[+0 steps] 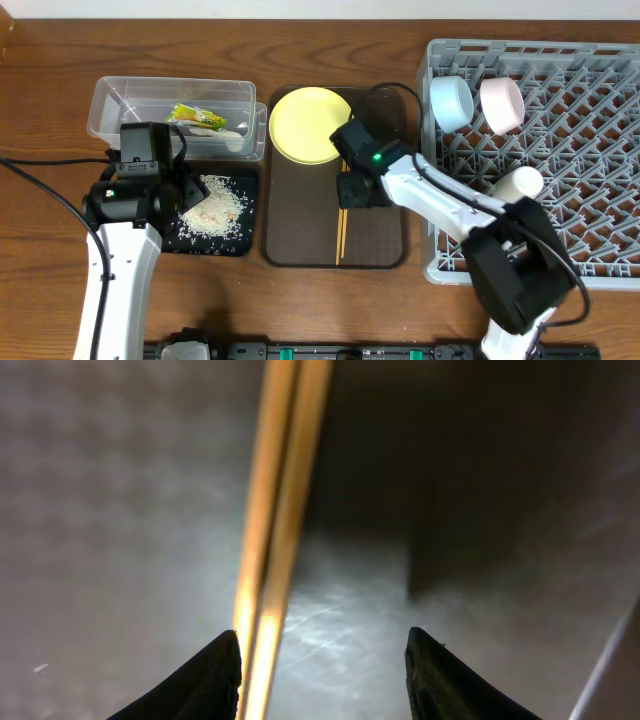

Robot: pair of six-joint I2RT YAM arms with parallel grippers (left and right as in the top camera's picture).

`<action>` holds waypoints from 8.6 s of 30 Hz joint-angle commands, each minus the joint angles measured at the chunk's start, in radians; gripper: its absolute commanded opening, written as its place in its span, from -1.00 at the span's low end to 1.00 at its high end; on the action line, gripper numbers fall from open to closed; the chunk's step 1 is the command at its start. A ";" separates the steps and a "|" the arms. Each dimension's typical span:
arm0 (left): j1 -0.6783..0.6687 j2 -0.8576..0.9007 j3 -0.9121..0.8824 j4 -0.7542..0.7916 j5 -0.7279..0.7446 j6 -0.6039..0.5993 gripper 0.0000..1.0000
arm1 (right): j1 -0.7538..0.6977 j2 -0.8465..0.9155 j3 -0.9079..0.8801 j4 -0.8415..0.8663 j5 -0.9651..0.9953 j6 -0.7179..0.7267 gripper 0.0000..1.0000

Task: Sort waste into correct bins and load items into the dishwasher rack
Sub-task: 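Reach the right gripper to the chopsticks and grasp one chopstick, then carry the chopstick to the rack's left edge and drop it in, then return the right gripper to the tray and grasp the second chopstick, then carry the second chopstick to the rack's left edge and release it, then move the right gripper to the yellow plate and grasp its edge, then lift the yellow plate and stand it upright in the rack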

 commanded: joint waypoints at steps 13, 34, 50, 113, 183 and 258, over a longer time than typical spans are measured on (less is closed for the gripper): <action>0.005 -0.001 0.010 0.001 -0.005 -0.005 0.52 | 0.012 0.062 -0.002 -0.012 0.087 0.059 -0.28; 0.005 -0.001 0.010 0.001 -0.005 -0.005 0.52 | -0.177 -0.261 0.002 -0.059 0.087 -0.121 -0.98; 0.005 -0.001 0.010 0.002 -0.005 -0.005 0.53 | -0.357 -0.403 -0.093 -0.280 0.197 -0.226 -0.98; 0.005 -0.001 0.010 0.001 -0.005 -0.005 0.53 | 0.008 -0.126 -0.129 0.099 0.165 -0.006 -0.98; 0.005 0.000 0.009 0.005 -0.005 -0.005 0.53 | -0.109 0.077 -0.169 0.906 -0.007 -0.214 -0.20; 0.005 0.019 0.007 0.005 -0.005 -0.005 0.54 | -0.514 -0.626 -0.169 0.077 0.396 -0.715 0.16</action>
